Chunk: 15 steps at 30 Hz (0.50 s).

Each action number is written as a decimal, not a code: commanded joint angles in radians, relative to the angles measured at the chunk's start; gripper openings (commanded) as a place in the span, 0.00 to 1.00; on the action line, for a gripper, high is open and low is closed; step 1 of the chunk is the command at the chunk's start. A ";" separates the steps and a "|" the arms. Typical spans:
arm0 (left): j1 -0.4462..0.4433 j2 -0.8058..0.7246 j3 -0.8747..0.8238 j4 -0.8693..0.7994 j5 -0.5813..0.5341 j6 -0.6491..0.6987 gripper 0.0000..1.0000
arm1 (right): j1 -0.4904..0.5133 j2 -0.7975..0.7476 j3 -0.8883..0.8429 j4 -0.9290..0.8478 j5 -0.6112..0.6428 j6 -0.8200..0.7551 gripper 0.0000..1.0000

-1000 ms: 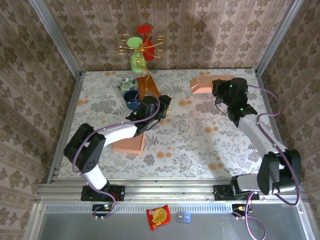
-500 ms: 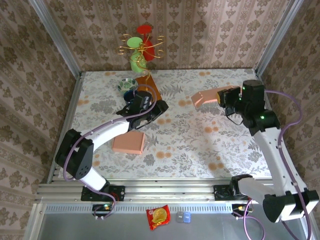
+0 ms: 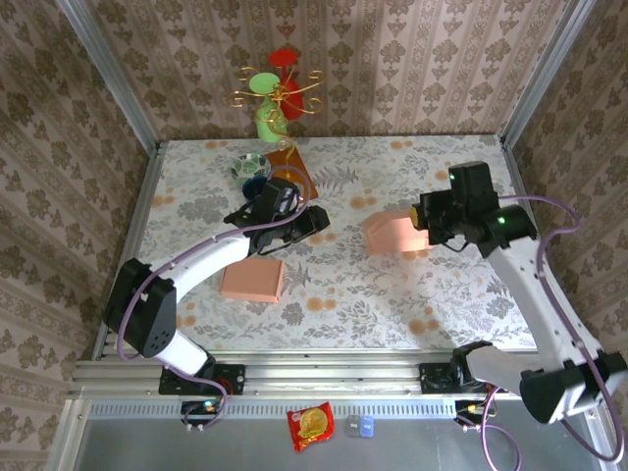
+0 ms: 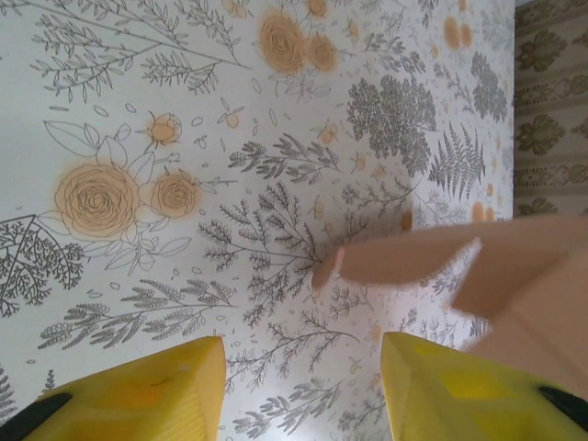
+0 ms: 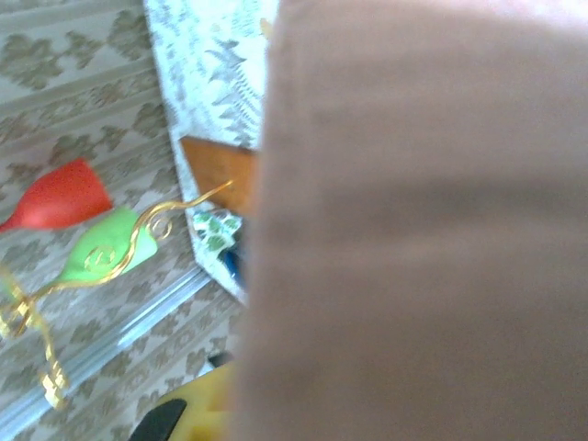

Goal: Fold the paper box

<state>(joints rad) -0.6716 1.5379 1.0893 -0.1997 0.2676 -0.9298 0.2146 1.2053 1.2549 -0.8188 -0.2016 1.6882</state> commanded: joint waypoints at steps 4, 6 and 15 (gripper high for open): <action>0.007 -0.047 -0.010 -0.064 0.037 0.049 0.48 | 0.010 0.158 0.089 -0.014 0.033 0.040 0.00; 0.007 -0.055 -0.015 -0.076 0.042 0.058 0.48 | 0.012 0.194 0.095 0.003 0.033 0.041 0.00; 0.010 -0.066 -0.026 -0.095 0.061 0.073 0.48 | 0.022 0.311 0.057 0.194 0.034 -0.009 0.00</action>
<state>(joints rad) -0.6716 1.4963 1.0748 -0.2619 0.3084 -0.8867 0.2268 1.5013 1.3216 -0.7013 -0.1902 1.7020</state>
